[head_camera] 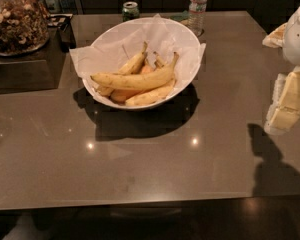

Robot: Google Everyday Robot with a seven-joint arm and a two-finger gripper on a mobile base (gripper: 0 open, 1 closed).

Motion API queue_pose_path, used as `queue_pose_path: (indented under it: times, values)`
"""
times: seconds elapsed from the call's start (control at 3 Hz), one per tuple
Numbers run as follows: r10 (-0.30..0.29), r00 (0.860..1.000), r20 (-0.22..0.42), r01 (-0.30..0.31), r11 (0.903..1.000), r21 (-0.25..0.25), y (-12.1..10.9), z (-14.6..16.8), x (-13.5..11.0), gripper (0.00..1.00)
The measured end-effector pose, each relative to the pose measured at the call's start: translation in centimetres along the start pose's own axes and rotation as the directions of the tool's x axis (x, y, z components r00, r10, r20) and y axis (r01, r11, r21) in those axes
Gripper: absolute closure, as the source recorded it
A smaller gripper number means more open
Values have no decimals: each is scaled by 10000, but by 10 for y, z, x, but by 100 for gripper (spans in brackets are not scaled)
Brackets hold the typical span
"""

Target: Pick banana from white bowl

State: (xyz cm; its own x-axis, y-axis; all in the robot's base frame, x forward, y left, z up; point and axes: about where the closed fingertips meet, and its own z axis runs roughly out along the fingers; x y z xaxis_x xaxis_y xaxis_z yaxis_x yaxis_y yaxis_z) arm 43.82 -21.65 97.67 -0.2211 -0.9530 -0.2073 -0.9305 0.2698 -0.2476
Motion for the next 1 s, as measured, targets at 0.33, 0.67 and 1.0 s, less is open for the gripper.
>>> queue_pose_path:
  times: [0.33, 0.67, 1.0]
  values:
    - [-4, 10000, 3, 4, 10000, 5, 0, 0, 0, 0]
    - [-205, 9997, 150, 201, 9995, 241, -6, -4, -14, 0]
    - [-478, 9988, -34, 479, 9981, 390, -16, -5, -33, 0]
